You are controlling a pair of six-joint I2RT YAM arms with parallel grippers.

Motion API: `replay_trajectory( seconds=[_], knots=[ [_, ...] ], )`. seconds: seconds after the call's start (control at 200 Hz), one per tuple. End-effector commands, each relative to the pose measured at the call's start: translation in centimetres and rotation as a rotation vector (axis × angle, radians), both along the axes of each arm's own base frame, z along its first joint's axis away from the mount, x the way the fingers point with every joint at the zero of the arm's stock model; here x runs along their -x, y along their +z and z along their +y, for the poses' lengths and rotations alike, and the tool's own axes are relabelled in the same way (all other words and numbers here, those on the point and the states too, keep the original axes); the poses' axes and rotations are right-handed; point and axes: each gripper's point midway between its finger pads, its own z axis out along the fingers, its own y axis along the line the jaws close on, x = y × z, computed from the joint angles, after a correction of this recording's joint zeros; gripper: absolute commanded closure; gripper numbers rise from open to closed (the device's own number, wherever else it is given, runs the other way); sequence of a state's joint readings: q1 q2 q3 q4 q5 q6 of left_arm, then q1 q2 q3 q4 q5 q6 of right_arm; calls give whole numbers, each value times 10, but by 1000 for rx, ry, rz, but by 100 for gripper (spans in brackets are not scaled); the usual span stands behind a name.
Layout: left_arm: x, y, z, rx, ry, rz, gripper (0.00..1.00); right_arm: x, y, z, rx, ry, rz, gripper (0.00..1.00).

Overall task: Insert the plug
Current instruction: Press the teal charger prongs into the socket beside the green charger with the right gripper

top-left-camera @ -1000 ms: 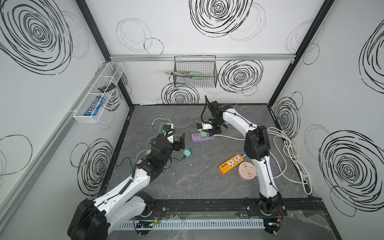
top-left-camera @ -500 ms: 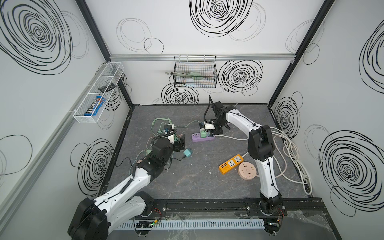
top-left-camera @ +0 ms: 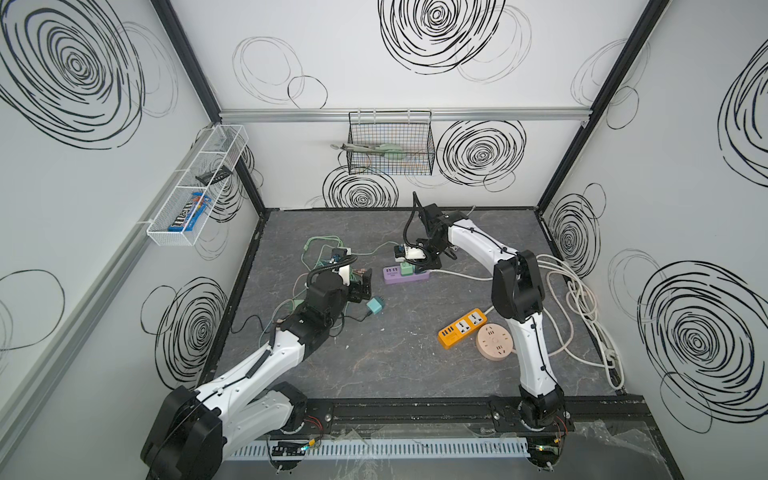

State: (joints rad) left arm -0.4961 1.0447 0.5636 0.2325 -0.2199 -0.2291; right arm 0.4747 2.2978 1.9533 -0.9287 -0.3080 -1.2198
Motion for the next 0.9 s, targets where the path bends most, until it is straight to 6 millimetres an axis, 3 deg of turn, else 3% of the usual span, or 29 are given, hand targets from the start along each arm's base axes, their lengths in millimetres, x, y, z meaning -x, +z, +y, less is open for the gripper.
replay_trajectory(
  seconds=[0.0,0.16,0.44,0.54,0.655,0.775,0.896],
  knots=[
    [-7,18,-2,38,-2,-42,4,27,-130,-55,213,-32,153,100],
    [-10,16,-4,44,-9,-35,4,7,-113,-72,184,-84,135,100],
    [-11,21,3,27,17,-49,4,6,-114,-91,148,-119,150,100],
    [-13,22,2,33,10,-57,4,20,-116,-69,116,-61,143,100],
    [-16,27,-3,40,-7,-56,4,48,-120,-53,178,-62,253,100],
    [-16,30,-7,59,-30,-65,4,65,-92,-27,98,-58,355,100],
    [-14,30,-11,77,-49,-60,4,69,-75,-17,112,-77,317,100]
  ],
)
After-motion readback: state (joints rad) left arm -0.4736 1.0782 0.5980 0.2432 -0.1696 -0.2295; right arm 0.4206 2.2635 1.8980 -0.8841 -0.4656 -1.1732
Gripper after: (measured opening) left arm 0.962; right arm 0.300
